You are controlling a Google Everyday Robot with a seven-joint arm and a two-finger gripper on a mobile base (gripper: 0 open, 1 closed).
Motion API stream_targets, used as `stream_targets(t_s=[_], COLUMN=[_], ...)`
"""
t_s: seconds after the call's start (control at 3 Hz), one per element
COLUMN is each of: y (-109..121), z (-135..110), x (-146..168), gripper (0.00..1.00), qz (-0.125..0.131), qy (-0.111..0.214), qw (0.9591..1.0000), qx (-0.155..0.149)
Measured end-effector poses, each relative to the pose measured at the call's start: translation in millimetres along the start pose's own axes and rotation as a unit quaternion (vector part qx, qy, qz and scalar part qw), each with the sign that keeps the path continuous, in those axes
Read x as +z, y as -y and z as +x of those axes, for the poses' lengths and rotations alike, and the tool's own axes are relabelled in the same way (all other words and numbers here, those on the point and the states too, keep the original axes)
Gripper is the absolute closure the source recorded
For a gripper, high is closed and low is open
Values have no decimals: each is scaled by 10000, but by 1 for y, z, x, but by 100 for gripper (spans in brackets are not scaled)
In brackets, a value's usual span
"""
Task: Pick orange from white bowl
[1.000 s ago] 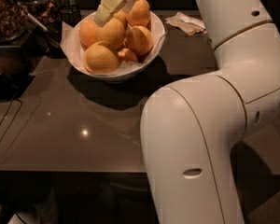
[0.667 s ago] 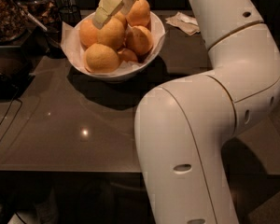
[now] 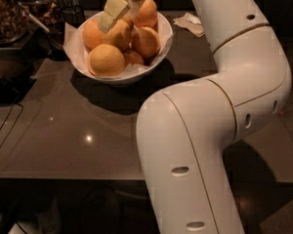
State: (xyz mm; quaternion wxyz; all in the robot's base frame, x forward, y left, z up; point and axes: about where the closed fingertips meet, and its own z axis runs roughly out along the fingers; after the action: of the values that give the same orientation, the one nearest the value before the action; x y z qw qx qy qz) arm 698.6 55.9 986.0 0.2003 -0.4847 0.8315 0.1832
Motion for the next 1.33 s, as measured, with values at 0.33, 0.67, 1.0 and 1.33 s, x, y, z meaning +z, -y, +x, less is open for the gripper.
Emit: stream_targets(t_s=[0.33,0.67,1.0,1.33], y=[7,11,14,16], z=[5,8,11,15], x=[3,11,17,24], gripper=[26,26,27,30], qz=[33,12,-15,-83], qy=[-42,-98,-148,-193], qw=[10000,9999,9998,9996], qx=[76,116,139,184])
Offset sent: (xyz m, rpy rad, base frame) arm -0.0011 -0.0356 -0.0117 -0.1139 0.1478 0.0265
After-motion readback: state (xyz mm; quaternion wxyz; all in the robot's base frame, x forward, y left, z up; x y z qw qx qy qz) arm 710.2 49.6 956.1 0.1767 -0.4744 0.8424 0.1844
